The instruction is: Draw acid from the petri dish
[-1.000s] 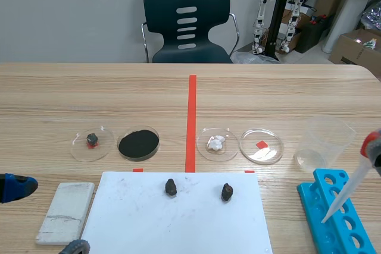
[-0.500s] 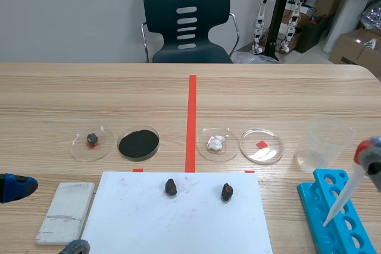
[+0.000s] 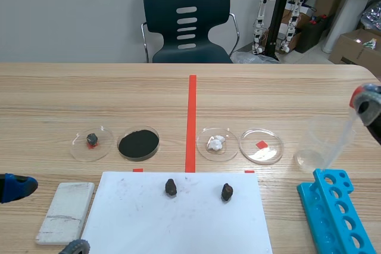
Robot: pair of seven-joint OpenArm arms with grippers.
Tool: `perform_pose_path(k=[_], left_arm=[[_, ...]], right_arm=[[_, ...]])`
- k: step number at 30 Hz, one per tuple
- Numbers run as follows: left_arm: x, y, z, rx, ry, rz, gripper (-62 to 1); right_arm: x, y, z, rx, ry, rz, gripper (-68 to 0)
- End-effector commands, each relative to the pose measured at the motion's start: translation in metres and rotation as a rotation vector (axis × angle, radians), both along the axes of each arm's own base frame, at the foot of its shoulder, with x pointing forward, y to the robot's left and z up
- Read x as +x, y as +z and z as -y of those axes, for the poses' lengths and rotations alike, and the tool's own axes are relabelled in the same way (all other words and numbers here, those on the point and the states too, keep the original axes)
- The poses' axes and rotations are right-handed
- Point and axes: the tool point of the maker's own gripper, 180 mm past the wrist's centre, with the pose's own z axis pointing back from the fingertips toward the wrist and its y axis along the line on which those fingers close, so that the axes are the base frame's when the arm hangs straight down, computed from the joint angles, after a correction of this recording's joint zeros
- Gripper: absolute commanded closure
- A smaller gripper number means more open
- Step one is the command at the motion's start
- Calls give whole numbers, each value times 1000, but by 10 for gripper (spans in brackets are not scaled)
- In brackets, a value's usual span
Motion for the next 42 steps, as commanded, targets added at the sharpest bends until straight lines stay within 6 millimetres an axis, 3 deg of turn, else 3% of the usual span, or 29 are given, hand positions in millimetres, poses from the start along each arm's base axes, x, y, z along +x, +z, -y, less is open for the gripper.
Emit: perform_pose_path(k=[1,13,20,26,31,42], left_arm=[[4,8,2,-21,8,24,-623],[4,8,2,-21,8,24,-623],[4,8,2,-21,8,24,-623],[4,8,2,-21,8,24,-623],[4,8,2,-21,8,24,-623],[4,8,2,-21,8,24,-623]], right_arm=[[9,10,-2,35,3,48,-11],[77,-12,-7,77,-81,87,-11],[108,-16,-8,127,-125,116,-11],[132,-33,-4,161,-219,106,-11],[144,-44,-12,157,-271,105,-11],[148,-66,-25,134,-347,59,-13]])
